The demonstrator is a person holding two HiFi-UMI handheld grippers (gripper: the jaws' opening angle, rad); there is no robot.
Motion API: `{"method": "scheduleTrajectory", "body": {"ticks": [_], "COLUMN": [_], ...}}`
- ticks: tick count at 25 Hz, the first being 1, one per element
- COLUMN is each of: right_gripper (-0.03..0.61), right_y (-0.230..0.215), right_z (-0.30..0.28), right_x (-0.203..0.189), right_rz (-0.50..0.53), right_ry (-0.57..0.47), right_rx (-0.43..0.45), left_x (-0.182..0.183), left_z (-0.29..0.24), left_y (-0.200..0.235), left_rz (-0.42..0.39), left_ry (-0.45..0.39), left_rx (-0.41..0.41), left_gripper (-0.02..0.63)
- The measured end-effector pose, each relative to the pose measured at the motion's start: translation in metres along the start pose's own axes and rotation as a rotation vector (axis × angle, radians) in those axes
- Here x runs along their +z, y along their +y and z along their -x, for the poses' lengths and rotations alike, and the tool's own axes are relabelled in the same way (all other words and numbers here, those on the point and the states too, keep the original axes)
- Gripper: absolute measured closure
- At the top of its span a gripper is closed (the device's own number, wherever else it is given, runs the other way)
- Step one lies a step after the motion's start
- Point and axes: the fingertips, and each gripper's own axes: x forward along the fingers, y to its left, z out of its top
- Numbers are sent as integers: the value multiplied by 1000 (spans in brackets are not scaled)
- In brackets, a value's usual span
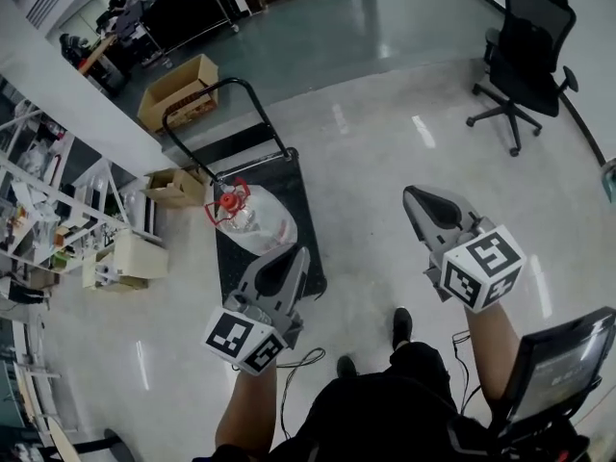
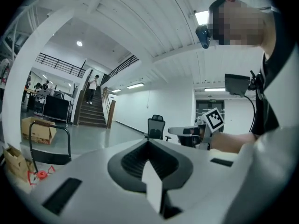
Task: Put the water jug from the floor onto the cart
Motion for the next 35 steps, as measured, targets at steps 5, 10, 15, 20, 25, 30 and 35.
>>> {"method": "scheduleTrajectory", "body": {"ticks": [5,10,15,20,25,30,35], "right_gripper": [577,577,577,578,578,578,578], "right_y": [73,130,146,146,147,147,148], "right_z": [52,102,153,182,197,213,217], "right_x": [-30,-35,-25,-15,-7,1,3], "right_rz": [-48,-47,-44,-3,12,31,32], "right_ry": [0,2,-27,-25,-50,-55,-62], "right_rx": [-73,-115,-146,-140,-137,-135,-139], "left_x": [-21,-13,4,21,29,33,32], "left_z": [79,134,161,171,171,171,174], "left_y": [-29,-47,-87,-110,-129,-138,-140], "left_rz": [5,-13,-38,-32,-76,-53,-62], "left_ry": [3,-8,-39,-69,-85,-105,-100], "left_rx": [-85,-115,-128,-100,-111,-95,-94], "left_gripper": [616,615,616,615,615,615,615]}}
